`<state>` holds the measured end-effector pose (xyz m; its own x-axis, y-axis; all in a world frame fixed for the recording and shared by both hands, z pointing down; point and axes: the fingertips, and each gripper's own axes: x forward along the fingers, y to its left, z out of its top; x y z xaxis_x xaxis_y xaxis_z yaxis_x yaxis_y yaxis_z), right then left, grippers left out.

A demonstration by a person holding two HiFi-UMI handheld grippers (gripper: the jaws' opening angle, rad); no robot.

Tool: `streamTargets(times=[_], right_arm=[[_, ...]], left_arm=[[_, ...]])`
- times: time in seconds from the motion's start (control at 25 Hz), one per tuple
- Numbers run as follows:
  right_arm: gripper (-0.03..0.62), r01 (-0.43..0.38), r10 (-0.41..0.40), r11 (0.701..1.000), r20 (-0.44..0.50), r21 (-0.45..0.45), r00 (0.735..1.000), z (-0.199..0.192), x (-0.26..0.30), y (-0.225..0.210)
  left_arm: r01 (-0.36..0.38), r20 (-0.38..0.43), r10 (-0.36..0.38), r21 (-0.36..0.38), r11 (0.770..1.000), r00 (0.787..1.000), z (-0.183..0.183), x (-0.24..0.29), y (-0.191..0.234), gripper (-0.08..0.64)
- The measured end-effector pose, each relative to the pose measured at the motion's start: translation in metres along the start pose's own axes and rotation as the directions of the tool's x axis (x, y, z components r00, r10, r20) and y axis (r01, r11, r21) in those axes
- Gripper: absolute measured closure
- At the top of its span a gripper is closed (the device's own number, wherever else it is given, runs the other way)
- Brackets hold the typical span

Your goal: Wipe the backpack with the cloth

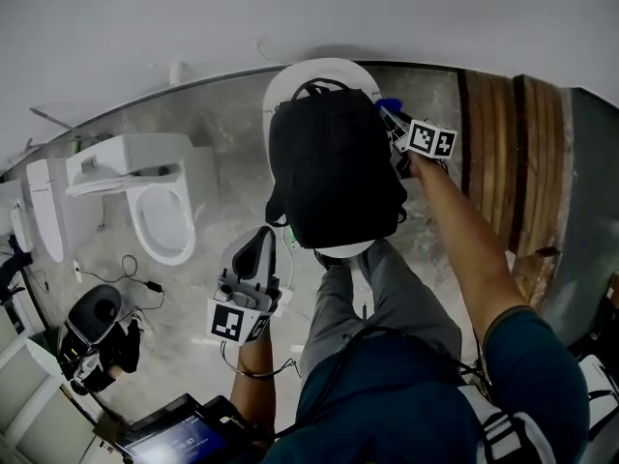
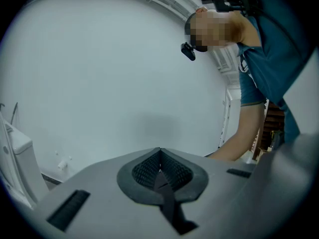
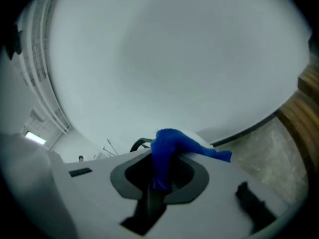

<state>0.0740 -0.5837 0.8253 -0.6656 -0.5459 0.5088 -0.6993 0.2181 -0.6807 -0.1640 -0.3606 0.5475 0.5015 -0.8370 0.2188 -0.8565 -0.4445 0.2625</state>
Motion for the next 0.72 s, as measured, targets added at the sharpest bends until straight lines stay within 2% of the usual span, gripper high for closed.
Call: streamTargets(times=[0.08,0.12,0.16,0.24,0.36,0.44,0.56,0.64,0.72], right_arm=[[0.541,-0.031,0.024,0.993,-0.062,-0.117,0.998,0.014,0.027,0.019],[0.541,-0.045,0.019,0.977,-0.125,-0.21,0.992,0.015,0.042,0.031],[0.541,-0.058,-0.008,0.945,-0.201,-0.323,0.98,0.012,0.056,0.041],[0.541,-0.107,-0.095,0.839,-0.337,-0.533,0.937,0.0,0.08,0.057],[0.541,-0.23,-0.2,0.672,-0.471,-0.704,0.859,-0.017,0.107,0.077],[0.54,-0.332,-0.218,0.57,-0.527,-0.752,0.821,-0.03,0.121,0.098],[0.541,-0.491,-0.19,0.422,-0.604,-0.762,0.774,-0.06,0.137,0.15],[0.541,-0.565,-0.185,0.304,-0.629,-0.767,0.755,-0.083,0.147,0.191],[0.541,-0.616,-0.174,0.219,-0.651,-0.757,0.739,-0.105,0.154,0.231]], left_arm=[[-0.019,0.006,0.019,-0.01,1.0,1.0,0.0,-0.003,0.004,0.556],[-0.027,0.008,0.027,-0.015,1.0,1.0,-0.002,-0.005,0.006,0.556],[-0.034,0.009,0.034,-0.022,0.999,0.999,-0.004,-0.008,0.009,0.555],[-0.048,0.01,0.048,-0.032,0.998,0.999,-0.007,-0.013,0.014,0.555],[-0.062,0.019,0.062,-0.043,0.997,0.998,-0.009,-0.019,0.019,0.555],[-0.072,0.022,0.073,-0.047,0.996,0.997,-0.011,-0.023,0.023,0.556],[-0.096,0.021,0.097,-0.046,0.994,0.995,-0.013,-0.032,0.029,0.555],[-0.106,0.025,0.107,-0.048,0.993,0.994,-0.013,-0.038,0.032,0.555],[-0.116,0.031,0.118,-0.052,0.992,0.993,-0.013,-0.045,0.035,0.556]])
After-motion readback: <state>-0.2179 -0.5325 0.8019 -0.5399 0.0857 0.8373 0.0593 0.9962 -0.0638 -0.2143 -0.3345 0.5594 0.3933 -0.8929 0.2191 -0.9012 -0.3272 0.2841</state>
